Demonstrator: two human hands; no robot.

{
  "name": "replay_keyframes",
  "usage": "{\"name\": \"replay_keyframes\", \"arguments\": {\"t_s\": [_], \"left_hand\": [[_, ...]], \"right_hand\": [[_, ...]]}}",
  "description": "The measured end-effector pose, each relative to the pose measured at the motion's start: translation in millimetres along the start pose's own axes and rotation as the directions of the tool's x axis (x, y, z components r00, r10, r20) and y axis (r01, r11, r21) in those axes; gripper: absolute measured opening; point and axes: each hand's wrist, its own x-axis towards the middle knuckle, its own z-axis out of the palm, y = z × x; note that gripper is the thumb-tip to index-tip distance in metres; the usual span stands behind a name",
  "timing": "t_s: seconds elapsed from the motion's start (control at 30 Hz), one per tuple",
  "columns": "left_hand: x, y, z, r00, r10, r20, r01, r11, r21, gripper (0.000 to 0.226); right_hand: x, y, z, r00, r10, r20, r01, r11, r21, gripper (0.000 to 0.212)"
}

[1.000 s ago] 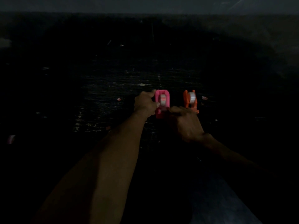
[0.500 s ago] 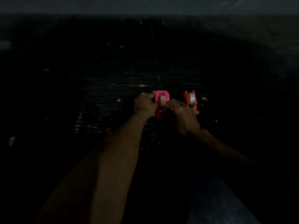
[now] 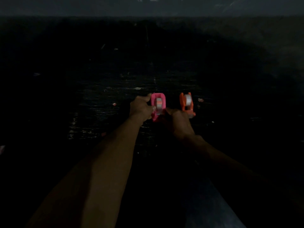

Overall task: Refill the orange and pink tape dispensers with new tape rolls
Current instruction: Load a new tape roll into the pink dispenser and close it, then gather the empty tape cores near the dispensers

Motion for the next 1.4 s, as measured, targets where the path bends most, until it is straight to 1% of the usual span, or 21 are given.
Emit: {"name": "replay_keyframes", "arguments": {"t_s": [0.03, 0.13, 0.2, 0.27, 0.3, 0.37, 0.47, 0.53, 0.57, 0.63, 0.67, 0.7, 0.77, 0.83, 0.9, 0.93, 0.97, 1.03, 1.17, 1.23, 1.4], "left_hand": [[-0.6, 0.5, 0.4, 1.0, 0.0, -0.003, 0.0, 1.0, 0.0, 0.061], [-1.7, 1.7, 0.4, 1.0, 0.005, -0.022, -0.005, 1.0, -0.004, 0.059], [0.0, 1.4, 1.7, 1.0, -0.01, -0.029, 0.01, 1.0, -0.01, 0.059], [-0.1, 1.2, 2.3, 1.0, -0.018, -0.023, 0.018, 1.0, -0.013, 0.061], [-0.4, 1.6, 1.3, 1.0, -0.019, -0.013, 0.019, 1.0, -0.005, 0.062], [-1.2, 1.4, -1.0, 1.0, -0.022, 0.006, 0.022, 1.0, 0.018, 0.061], [-3.5, -1.9, -4.4, 0.999, -0.02, 0.031, 0.019, 0.999, 0.033, 0.062], [-10.1, -2.4, -6.5, 1.0, 0.018, 0.024, -0.02, 0.993, 0.116, 0.058], [-16.9, -1.6, -7.4, 0.999, 0.052, 0.003, -0.052, 0.98, 0.194, 0.054], [-34.8, -1.3, -9.5, 0.985, 0.155, -0.073, -0.119, 0.924, 0.364, 0.041], [-46.2, -1.3, -10.3, 0.969, 0.225, -0.1, -0.158, 0.88, 0.448, 0.036], [-59.0, -1.7, -10.8, 0.947, 0.302, -0.113, -0.199, 0.822, 0.533, 0.031], [-83.7, -4.5, -10.3, 0.897, 0.431, -0.095, -0.264, 0.696, 0.668, 0.027], [-110.3, -6.9, -8.7, 0.863, 0.501, -0.063, -0.299, 0.607, 0.736, 0.032], [-139.4, -9.4, -5.1, 0.811, 0.585, -0.02, -0.334, 0.49, 0.805, 0.044], [-155.6, -11.8, -2.6, 0.789, 0.615, 0.005, -0.339, 0.428, 0.838, 0.049], [-173.5, -14.4, 0.3, 0.781, 0.625, 0.022, -0.334, 0.387, 0.859, 0.053], [-212.6, -20.4, 8.0, 0.783, 0.622, 0.013, -0.313, 0.375, 0.873, 0.056], [-302.4, -40.5, 33.1, 0.798, 0.603, -0.007, -0.272, 0.37, 0.888, 0.055], [-332.4, -51.6, 44.5, 0.813, 0.582, 0.004, -0.275, 0.377, 0.885, 0.054], [-401.9, -82.2, 75.7, 0.83, 0.558, -0.005, -0.253, 0.384, 0.888, 0.054]], "right_hand": [[1.6, 1.1, -0.5, 1.0, -0.026, 0.004, 0.027, 0.998, -0.048, 0.028], [4.7, 0.7, -1.5, 0.999, -0.024, 0.035, 0.028, 0.994, -0.105, 0.029], [4.8, 0.2, -1.4, 1.0, -0.015, 0.024, 0.019, 0.991, -0.135, 0.032], [1.2, -2.7, -2.0, 1.0, 0.008, -0.004, -0.009, 0.967, -0.256, 0.036], [1.1, -3.9, -0.5, 1.0, -0.007, -0.025, 0.0, 0.96, -0.279, 0.037], [4.0, -2.3, 4.1, 1.0, -0.001, 0.003, 0.001, 0.969, -0.249, 0.035], [7.8, -1.8, 5.3, 0.999, 0.019, 0.043, -0.007, 0.966, -0.258, 0.035], [5.9, -2.3, 3.0, 0.998, 0.027, 0.051, -0.012, 0.965, -0.261, 0.037], [3.9, -1.4, 0.9, 0.999, 0.021, 0.049, -0.008, 0.965, -0.264, 0.038], [-4.9, -1.0, -4.9, 0.999, 0.019, 0.043, -0.007, 0.962, -0.272, 0.041], [-10.7, -0.3, -8.7, 0.999, 0.029, 0.039, -0.016, 0.96, -0.278, 0.043], [-18.4, -0.6, -13.5, 0.999, 0.03, 0.022, -0.022, 0.958, -0.285, 0.045], [-36.7, -0.7, -22.7, 0.999, 0.013, -0.047, -0.028, 0.944, -0.329, 0.048], [-58.7, -0.6, -32.0, 0.996, -0.011, -0.092, -0.026, 0.919, -0.393, 0.053], [-81.8, 0.9, -40.6, 0.994, -0.008, -0.105, -0.041, 0.892, -0.451, 0.063], [-95.4, 1.2, -44.8, 0.993, -0.024, -0.114, -0.033, 0.879, -0.476, 0.067], [-109.7, 1.8, -48.5, 0.991, -0.042, -0.124, -0.026, 0.865, -0.501, 0.069], [-143.4, 3.2, -55.6, 0.991, -0.047, -0.129, -0.027, 0.852, -0.522, 0.071], [-223.8, 14.6, -64.6, 0.99, -0.028, -0.14, -0.047, 0.862, -0.505, 0.07], [-251.7, 22.7, -62.9, 0.989, -0.048, -0.142, -0.029, 0.867, -0.497, 0.069], [-321.8, 43.6, -56.1, 0.993, -0.069, -0.095, 0.012, 0.864, -0.504, 0.07]]}}
